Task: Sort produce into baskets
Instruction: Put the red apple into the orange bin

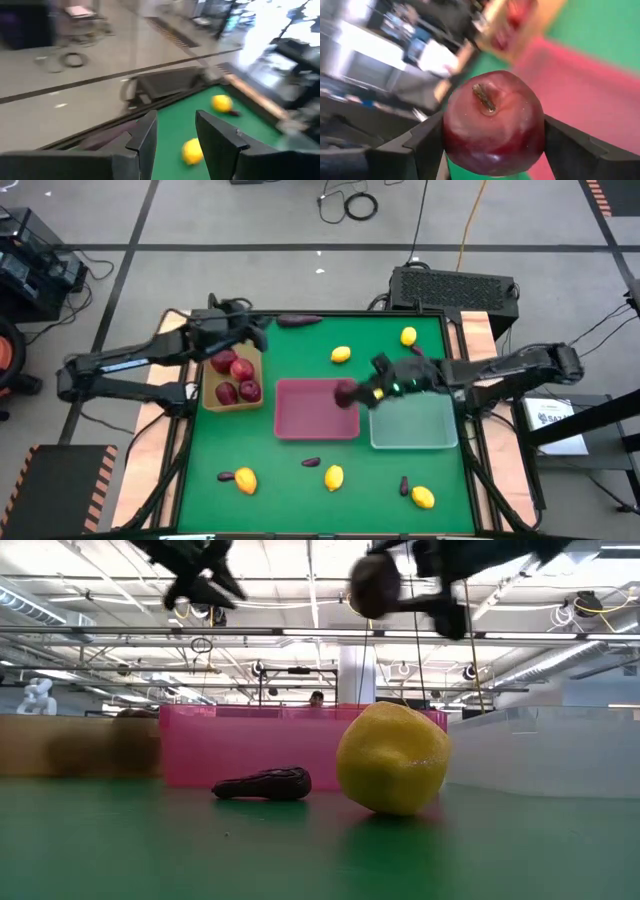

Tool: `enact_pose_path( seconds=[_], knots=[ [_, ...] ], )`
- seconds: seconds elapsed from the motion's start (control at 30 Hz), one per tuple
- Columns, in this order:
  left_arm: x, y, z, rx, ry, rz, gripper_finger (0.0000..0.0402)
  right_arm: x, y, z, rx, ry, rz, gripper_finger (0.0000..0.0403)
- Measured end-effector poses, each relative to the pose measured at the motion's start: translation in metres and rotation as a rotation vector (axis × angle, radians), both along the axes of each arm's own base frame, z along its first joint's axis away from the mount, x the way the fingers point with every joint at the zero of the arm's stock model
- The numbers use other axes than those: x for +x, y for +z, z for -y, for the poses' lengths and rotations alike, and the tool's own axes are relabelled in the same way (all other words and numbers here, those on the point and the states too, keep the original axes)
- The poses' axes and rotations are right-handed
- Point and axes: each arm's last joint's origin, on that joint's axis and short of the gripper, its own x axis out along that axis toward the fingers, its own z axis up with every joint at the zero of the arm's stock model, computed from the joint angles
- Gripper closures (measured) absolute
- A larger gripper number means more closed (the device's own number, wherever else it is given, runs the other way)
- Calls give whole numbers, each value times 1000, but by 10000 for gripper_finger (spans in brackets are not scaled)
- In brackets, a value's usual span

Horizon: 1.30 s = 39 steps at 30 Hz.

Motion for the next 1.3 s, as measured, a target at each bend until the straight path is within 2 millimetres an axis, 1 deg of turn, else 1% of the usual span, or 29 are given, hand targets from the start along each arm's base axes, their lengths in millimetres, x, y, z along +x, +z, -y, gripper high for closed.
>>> enact_pose_path(
  seconds=[0.1, 0.23, 0.33, 0.47, 0.53, 0.6, 0.7, 0.8, 0.93, 1.03, 1.17, 1.23, 1.3],
  knots=[
    [-19, 0, -3, -15, 56, -57, 261, 16, -2, 28, -2, -11, 83, 124],
    [-35, -6, -8, -53, 109, -150, 261, 48, -12, 63, -14, 3, 68, 124],
    [-42, -12, -13, -78, 131, -230, 261, 82, -17, 85, -42, 41, 56, 124],
    [-50, -20, -22, -169, 71, -282, 261, 137, -18, 115, -154, 75, 81, 124],
    [-56, -24, -28, -208, 99, -313, 261, 164, -18, 130, -204, 77, 105, 124],
    [-63, -27, -35, -212, 159, -365, 261, 188, -21, 144, -232, 69, 123, 124],
    [-73, -27, -44, -191, 214, -417, 261, 221, -30, 162, -245, 52, 145, 124],
    [-80, -29, -49, -213, 210, -433, 261, 247, -40, 174, -246, 44, 160, 124],
    [-83, -30, -51, -225, 194, -446, 261, 272, -54, 181, -247, 48, 163, 124],
    [-85, -31, -52, -224, 190, -462, 261, 285, -65, 185, -258, 48, 176, 124],
    [-85, -31, -51, -212, 169, -481, 261, 294, -80, 188, -263, 46, 178, 124],
    [-85, -31, -51, -214, 168, -481, 261, 295, -88, 189, -272, 47, 166, 124],
    [-85, -31, -51, -214, 168, -482, 261, 294, -91, 192, -316, 59, 147, 123]
  ],
)
